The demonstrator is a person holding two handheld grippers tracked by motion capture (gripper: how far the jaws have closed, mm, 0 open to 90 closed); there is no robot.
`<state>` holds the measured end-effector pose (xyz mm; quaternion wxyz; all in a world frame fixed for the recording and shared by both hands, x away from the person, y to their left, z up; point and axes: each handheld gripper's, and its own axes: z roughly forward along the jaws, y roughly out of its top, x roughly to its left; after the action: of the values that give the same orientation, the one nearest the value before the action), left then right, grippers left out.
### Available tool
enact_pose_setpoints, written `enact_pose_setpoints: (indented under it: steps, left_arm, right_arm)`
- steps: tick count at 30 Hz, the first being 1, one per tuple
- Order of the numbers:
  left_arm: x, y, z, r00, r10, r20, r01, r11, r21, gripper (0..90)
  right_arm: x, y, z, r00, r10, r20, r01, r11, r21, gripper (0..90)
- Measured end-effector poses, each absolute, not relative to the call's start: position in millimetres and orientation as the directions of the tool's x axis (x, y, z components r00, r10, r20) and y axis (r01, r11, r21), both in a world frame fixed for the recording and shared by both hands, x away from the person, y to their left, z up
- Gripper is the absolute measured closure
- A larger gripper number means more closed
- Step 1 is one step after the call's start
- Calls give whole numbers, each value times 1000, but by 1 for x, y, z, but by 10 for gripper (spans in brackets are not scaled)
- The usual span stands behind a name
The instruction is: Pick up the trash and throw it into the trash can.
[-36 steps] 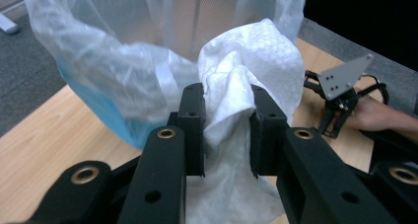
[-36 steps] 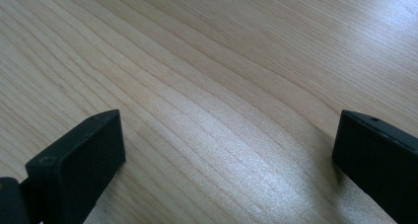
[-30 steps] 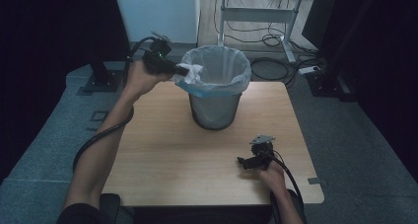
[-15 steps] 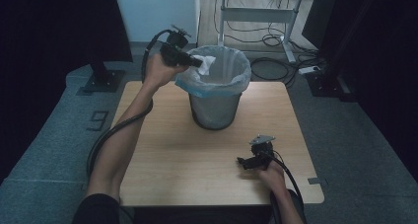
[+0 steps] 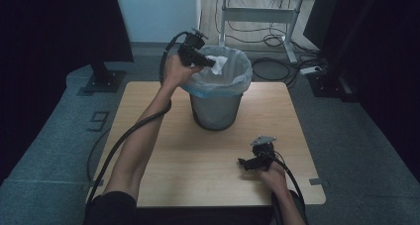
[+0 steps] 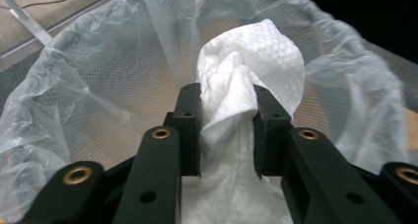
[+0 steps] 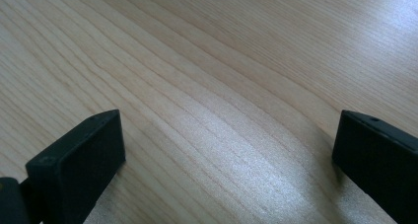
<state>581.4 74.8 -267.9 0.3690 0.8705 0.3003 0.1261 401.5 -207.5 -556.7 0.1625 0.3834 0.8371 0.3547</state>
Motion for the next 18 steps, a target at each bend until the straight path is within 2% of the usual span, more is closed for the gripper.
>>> enact_pose_setpoints:
  steps: [5, 11, 18]
  left_arm:
    - [585, 72, -273, 772, 635, 34, 430, -560, 708, 400]
    - [582, 74, -273, 765, 641, 53, 427, -568, 703, 144]
    - [573, 82, -273, 780, 624, 44, 412, -567, 713, 0]
  right_arm:
    - [401, -208, -557, -656, 755, -2, 525, 458, 718, 0]
    - [401, -207, -557, -656, 754, -2, 524, 458, 718, 0]
    - [401, -207, -557, -656, 755, -1, 525, 458, 718, 0]
